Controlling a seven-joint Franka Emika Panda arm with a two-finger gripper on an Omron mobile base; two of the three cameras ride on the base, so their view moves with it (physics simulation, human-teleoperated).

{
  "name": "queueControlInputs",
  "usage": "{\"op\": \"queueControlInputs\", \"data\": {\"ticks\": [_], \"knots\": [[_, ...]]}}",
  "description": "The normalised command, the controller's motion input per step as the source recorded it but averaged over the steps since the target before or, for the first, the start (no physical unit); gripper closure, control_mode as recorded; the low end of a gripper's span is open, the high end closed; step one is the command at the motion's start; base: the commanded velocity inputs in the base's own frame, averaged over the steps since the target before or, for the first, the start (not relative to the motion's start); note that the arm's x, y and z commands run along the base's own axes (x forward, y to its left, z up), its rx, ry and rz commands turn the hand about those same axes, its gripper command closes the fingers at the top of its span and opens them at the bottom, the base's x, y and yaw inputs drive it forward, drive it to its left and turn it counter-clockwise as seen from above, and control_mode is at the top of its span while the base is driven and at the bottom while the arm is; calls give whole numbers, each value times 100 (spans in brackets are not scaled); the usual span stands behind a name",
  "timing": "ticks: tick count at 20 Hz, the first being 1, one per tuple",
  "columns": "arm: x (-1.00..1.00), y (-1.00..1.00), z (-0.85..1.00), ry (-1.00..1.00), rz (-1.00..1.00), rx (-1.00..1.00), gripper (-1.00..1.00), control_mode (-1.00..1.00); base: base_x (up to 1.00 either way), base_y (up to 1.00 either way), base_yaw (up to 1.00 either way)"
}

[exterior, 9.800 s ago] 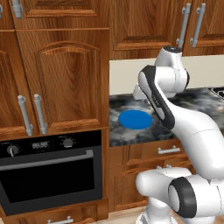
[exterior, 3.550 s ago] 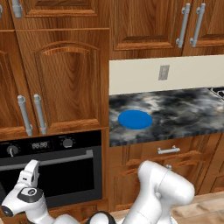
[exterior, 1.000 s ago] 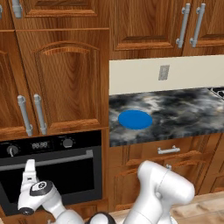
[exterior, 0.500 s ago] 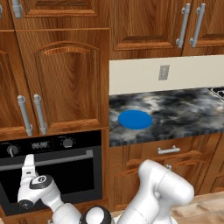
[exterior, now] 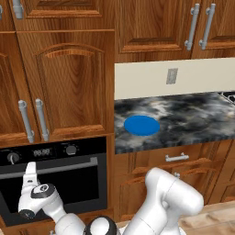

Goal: Take the fish from the oven and place it on the plate on the counter.

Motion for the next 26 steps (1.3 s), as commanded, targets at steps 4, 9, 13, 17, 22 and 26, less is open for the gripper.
{"op": "queueControlInputs", "data": {"ticks": [4,9,13,17,22,26], "knots": [[2,3,0,0,0,0,100,-100,0,0,0],[-16,0,-17,4,0,0,100,-100,0,0,0],[-36,0,-39,11,0,0,100,-100,0,0,0],[-41,8,-91,8,0,0,100,-100,0,0,0],[-50,2,-100,3,0,0,100,-100,0,0,0],[-53,0,-100,5,0,0,100,-100,0,0,0]]}}
